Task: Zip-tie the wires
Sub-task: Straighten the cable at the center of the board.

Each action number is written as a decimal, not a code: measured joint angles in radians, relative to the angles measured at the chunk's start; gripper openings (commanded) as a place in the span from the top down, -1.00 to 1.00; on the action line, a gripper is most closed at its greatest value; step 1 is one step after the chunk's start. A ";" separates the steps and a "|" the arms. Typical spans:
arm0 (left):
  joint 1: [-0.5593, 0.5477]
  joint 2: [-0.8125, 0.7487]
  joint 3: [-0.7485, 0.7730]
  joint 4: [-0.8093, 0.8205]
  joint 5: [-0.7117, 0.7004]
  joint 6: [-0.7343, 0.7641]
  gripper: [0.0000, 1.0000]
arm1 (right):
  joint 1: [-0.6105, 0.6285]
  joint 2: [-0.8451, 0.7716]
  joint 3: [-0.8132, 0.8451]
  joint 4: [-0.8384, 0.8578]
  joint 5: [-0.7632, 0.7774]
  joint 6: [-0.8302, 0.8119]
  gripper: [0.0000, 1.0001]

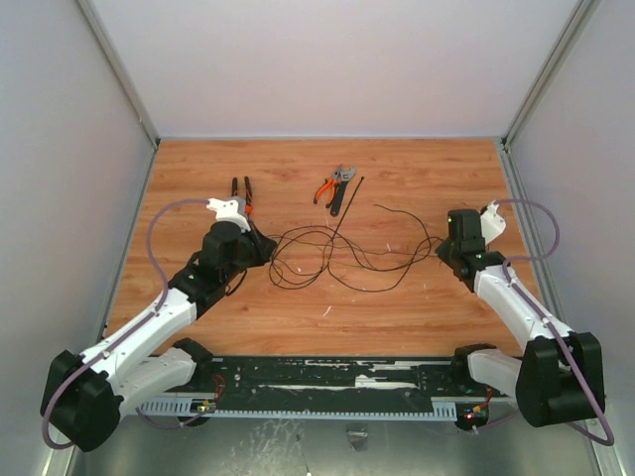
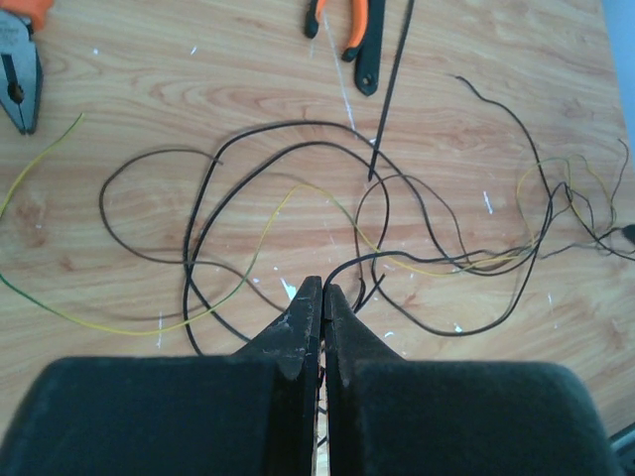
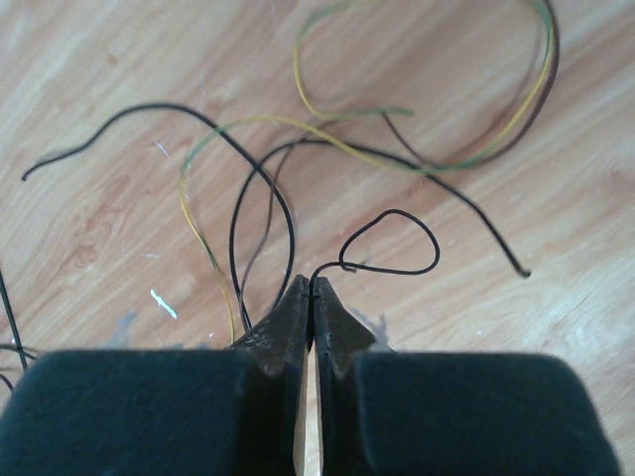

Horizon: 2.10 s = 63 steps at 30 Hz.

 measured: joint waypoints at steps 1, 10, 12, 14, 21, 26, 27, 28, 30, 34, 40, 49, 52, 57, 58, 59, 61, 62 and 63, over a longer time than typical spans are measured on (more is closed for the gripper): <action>0.001 0.000 -0.007 0.000 0.000 -0.004 1.00 | 0.000 0.001 0.019 -0.007 0.013 -0.018 1.00; 0.029 0.021 -0.038 0.014 0.007 -0.042 1.00 | 0.003 0.074 0.098 -0.014 0.069 -0.174 1.00; 0.034 0.027 -0.051 0.021 0.008 -0.054 1.00 | 0.011 0.114 0.115 -0.010 0.070 -0.203 1.00; 0.038 0.032 -0.068 0.027 0.008 -0.062 1.00 | 0.023 0.163 0.135 -0.006 0.073 -0.229 1.00; 0.062 0.082 -0.091 0.048 0.003 -0.080 1.00 | 0.095 0.299 0.180 0.005 0.115 -0.268 1.00; 0.070 0.117 -0.111 0.069 -0.006 -0.088 1.00 | 0.122 0.311 0.180 0.006 0.129 -0.268 1.00; 0.072 0.125 -0.117 0.077 -0.007 -0.089 1.00 | 0.125 0.312 0.180 0.007 0.129 -0.268 1.00; 0.074 0.134 -0.123 0.085 -0.008 -0.091 1.00 | 0.127 0.314 0.180 0.008 0.129 -0.268 1.00; 0.077 0.151 -0.134 0.101 -0.009 -0.095 1.00 | 0.130 0.319 0.180 0.010 0.128 -0.268 1.00; 0.081 0.190 -0.162 0.129 -0.017 -0.106 1.00 | 0.136 0.323 0.173 0.022 0.120 -0.272 1.00; 0.089 0.231 -0.179 0.165 -0.033 -0.117 1.00 | 0.138 0.323 0.143 0.052 0.082 -0.290 1.00; 0.096 0.314 -0.179 0.226 -0.035 -0.127 1.00 | 0.138 0.301 0.118 0.098 0.020 -0.338 0.78; 0.100 0.332 -0.179 0.233 -0.035 -0.130 0.93 | 0.138 0.288 0.118 0.101 0.018 -0.352 0.71; 0.104 0.337 -0.179 0.235 -0.039 -0.132 0.65 | 0.138 0.262 0.118 0.098 0.008 -0.377 0.59; 0.105 0.337 -0.179 0.234 -0.041 -0.131 0.59 | 0.138 0.256 0.118 0.096 0.006 -0.383 0.53; 0.105 0.336 -0.179 0.233 -0.043 -0.130 0.52 | 0.138 0.249 0.118 0.093 0.004 -0.391 0.47; 0.106 0.329 -0.179 0.230 -0.046 -0.129 0.43 | 0.138 0.234 0.118 0.086 0.000 -0.404 0.37; 0.106 0.323 -0.179 0.229 -0.048 -0.129 0.39 | 0.138 0.225 0.118 0.084 -0.003 -0.411 0.31; 0.106 0.315 -0.179 0.228 -0.051 -0.128 0.33 | 0.138 0.214 0.118 0.082 -0.005 -0.420 0.28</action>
